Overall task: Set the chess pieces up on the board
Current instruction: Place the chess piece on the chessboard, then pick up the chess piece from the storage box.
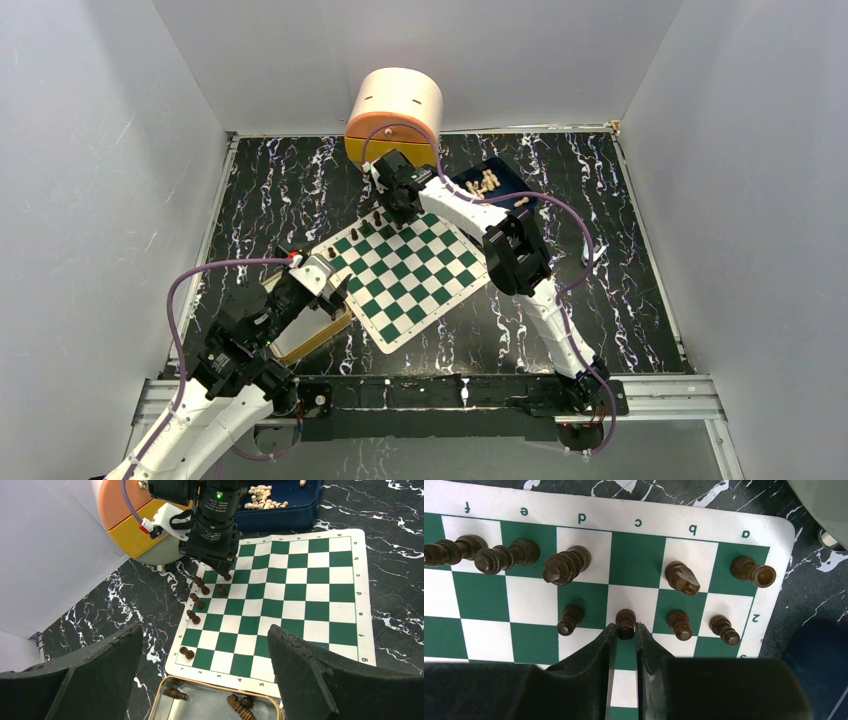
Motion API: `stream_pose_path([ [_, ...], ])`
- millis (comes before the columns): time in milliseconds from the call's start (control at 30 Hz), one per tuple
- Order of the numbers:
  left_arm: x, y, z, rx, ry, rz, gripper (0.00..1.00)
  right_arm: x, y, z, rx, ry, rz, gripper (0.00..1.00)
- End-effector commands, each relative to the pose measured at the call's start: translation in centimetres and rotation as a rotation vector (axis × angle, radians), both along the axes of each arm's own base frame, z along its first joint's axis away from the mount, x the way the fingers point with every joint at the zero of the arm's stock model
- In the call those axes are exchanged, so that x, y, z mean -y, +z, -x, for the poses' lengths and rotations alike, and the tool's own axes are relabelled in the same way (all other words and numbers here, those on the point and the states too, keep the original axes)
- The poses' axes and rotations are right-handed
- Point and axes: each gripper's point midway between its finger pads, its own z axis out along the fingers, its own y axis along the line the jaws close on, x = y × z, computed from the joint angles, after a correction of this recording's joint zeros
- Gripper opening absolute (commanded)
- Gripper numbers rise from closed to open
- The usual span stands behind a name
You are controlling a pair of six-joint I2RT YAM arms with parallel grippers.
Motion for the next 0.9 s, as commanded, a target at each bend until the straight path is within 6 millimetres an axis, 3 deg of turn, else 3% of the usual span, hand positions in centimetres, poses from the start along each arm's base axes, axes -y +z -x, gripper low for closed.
stream_pose_path([
  [0,0.1,0.2,-0.2,0.008,-0.001,0.0,0.92,-0.8,1.0,-1.3,0.046,0.002,-0.023,0.31],
  [267,0.0,0.0,-0.4,0.002,0.013,0.005,0.92,-1.2,2.2,-1.4,0.053,0.007,-0.058,0.4],
  [400,0.0,-0.1,-1.1,-0.033,0.062,0.063,0.92,-1.4,4.1,-1.5,0.073,0.007,-0.087,0.49],
  [467,-0.4,-0.1,-2.0,-0.074,0.14,0.145,0.93,-1.2,5.2,-1.5,0.082,0.001,-0.102,0.54],
  [667,-4.3,-1.6,-4.8,-0.242,0.58,0.372,0.94,-0.6,9.6,-0.1,0.099,-0.007,-0.173,0.71],
  [867,-5.4,-4.1,-4.5,-0.436,0.789,0.357,0.96,0.3,13.0,3.2,0.07,0.005,-0.285,0.81],
])
